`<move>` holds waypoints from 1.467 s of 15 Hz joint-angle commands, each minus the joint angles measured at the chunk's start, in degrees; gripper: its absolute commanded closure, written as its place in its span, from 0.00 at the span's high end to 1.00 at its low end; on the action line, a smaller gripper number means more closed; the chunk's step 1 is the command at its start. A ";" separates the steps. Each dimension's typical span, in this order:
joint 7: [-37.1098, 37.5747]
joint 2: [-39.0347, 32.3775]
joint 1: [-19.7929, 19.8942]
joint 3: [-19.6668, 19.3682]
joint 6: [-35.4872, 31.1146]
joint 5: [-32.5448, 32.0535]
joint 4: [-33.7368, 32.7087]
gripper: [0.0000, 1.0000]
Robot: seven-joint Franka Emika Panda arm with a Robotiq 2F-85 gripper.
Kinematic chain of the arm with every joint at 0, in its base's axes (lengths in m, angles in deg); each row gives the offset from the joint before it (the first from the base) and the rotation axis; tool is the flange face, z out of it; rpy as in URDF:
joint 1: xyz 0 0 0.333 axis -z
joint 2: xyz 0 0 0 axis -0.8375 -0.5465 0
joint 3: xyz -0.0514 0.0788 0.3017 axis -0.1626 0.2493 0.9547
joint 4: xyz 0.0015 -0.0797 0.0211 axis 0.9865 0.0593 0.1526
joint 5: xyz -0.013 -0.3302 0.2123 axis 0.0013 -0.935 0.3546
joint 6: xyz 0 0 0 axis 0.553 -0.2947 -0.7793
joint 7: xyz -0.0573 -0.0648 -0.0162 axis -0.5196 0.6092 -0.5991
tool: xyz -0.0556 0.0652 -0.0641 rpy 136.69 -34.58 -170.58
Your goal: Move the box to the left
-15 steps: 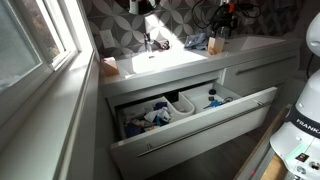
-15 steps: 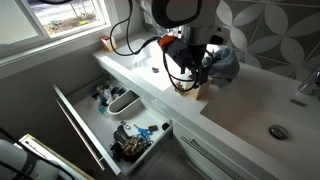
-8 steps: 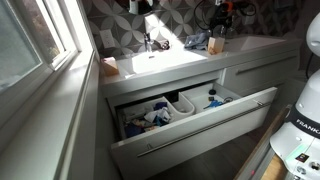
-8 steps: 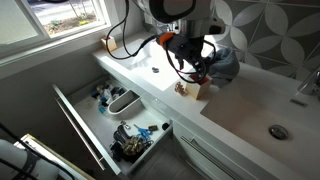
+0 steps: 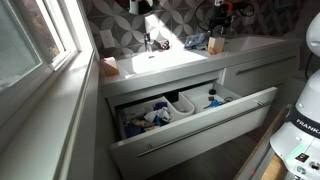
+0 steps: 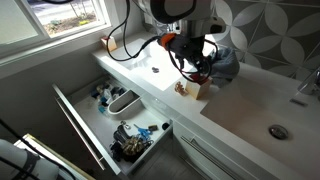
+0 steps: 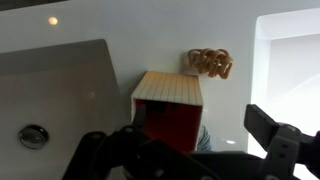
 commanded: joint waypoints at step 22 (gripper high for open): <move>-3.94 -3.26 1.14 3.08 -7.39 -0.29 -1.36 0.75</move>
